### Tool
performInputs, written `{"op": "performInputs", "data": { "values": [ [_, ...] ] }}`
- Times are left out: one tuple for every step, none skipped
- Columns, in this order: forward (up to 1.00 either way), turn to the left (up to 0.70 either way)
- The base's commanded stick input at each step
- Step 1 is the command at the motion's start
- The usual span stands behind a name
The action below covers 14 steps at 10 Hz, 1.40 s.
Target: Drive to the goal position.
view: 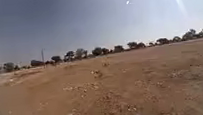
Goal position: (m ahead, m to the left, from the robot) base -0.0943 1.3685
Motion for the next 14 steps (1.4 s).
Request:
{"op": "performInputs", "data": {
  "values": [
    [0.50,-0.50],
    [0.50,-0.50],
    [0.50,-0.50],
    [0.50,-0.50],
    [0.50,-0.50],
    [0.50,-0.50],
    [0.50,-0.50],
    [0.50,-0.50],
    [0.50,-0.50],
    [0.50,-0.50],
    [0.50,-0.50],
    [0.50,-0.50],
    [0.50,-0.50],
    [0.50,-0.50]
  ]
}}
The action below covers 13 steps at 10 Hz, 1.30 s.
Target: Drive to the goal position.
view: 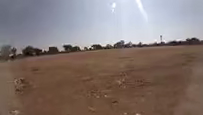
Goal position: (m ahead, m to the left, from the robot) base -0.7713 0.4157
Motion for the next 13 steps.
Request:
{"op": "performInputs", "data": {
  "values": [
    [0.50,-0.50],
    [0.50,-0.50],
    [0.50,-0.50],
    [0.50,-0.50],
    [0.50,-0.50],
    [0.50,-0.50],
    [0.50,-0.50],
    [0.50,-0.50],
    [0.50,-0.50],
    [0.50,-0.50],
    [0.50,-0.50],
    [0.50,-0.50],
    [0.50,-0.50]
  ]
}}
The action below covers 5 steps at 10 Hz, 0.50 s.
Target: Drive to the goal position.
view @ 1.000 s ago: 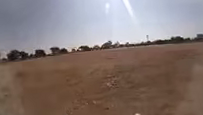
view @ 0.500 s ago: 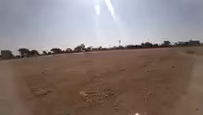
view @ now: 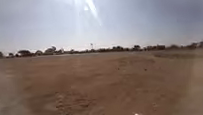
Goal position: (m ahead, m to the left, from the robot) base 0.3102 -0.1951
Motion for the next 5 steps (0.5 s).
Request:
{"op": "performInputs", "data": {
  "values": [
    [0.50,-0.50],
    [0.50,-0.50],
    [0.50,-0.50],
    [0.50,-0.29],
    [0.50,-0.01]
  ]
}}
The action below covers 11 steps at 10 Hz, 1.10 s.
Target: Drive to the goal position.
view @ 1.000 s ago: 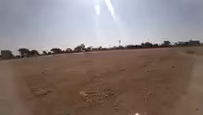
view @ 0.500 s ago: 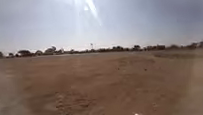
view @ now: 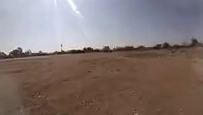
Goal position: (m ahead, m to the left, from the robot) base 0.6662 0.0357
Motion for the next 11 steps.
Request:
{"op": "performInputs", "data": {
  "values": [
    [0.50,0.00],
    [0.50,0.00],
    [0.50,0.00],
    [0.50,0.00],
    [0.50,0.00],
    [0.50,0.00],
    [0.19,0.00],
    [0.00,0.00],
    [0.00,0.00],
    [0.26,0.00],
    [0.50,0.00]
  ]
}}
